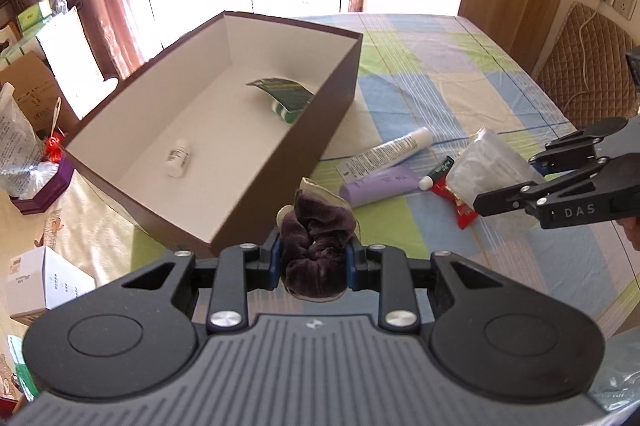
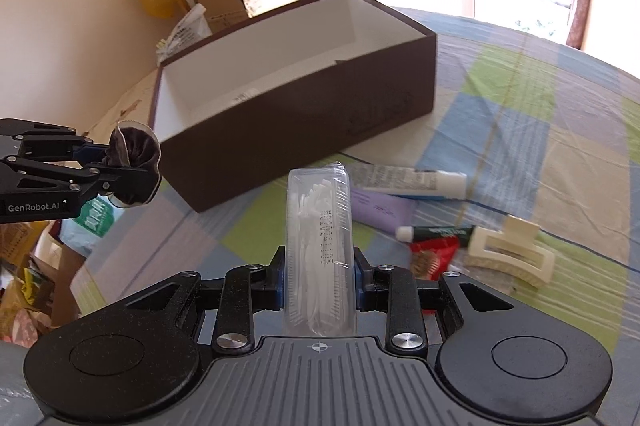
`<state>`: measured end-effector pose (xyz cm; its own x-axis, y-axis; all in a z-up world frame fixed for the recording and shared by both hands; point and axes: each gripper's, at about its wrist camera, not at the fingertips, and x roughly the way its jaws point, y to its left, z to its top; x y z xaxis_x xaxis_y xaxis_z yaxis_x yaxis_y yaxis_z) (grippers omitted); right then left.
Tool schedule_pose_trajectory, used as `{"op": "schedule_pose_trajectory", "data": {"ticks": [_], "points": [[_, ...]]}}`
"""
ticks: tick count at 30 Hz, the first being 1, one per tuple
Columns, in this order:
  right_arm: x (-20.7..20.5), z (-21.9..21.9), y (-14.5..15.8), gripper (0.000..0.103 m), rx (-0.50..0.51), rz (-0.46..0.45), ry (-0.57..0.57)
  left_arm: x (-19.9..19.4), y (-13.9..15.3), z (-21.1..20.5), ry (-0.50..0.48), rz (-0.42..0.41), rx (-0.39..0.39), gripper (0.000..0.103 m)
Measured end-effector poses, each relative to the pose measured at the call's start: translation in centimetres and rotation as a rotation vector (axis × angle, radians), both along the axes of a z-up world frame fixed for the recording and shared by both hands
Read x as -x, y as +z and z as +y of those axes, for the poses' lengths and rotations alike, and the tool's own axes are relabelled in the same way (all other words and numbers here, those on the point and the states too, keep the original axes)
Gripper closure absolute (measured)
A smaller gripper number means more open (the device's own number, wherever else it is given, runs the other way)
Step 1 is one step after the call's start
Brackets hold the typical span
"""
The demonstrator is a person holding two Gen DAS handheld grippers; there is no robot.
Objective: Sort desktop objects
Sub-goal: 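Carry the scrunchie and cotton pad pack over the brown box with both tools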
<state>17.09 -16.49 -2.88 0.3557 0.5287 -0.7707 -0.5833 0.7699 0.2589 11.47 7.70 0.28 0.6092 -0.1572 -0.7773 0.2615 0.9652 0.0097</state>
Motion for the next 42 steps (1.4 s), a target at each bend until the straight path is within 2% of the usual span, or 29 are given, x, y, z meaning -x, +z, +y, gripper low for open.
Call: {"op": "schedule_pose_trajectory", "data": {"ticks": [6, 11, 24, 32, 42], "points": [[-1.4, 2.7, 1.6, 0.07, -0.059, 0.002, 0.039, -0.3, 2.3, 3.0, -0.002, -0.057, -0.004, 0.078], [-2.8, 5.2, 3.4, 0.07, -0.074, -0.043, 0.067, -1.8, 3.4, 5.3, -0.008, -0.099, -0.055, 0.078], [-6.6, 11.4, 6.6, 0.07, -0.08, -0.156, 0.123, -6.1, 3.4, 9.2, -0.027, -0.125, -0.084, 0.078], [-10.1, 14.7, 6.9, 0.07, -0.047, -0.187, 0.128, -10.2, 2.8, 9.8, -0.077, -0.117, -0.125, 0.078], [-14.1, 16.7, 4.6, 0.07, 0.011, -0.16, 0.103, -14.6, 0.8, 9.5, -0.107, -0.083, -0.133, 0.078]]}}
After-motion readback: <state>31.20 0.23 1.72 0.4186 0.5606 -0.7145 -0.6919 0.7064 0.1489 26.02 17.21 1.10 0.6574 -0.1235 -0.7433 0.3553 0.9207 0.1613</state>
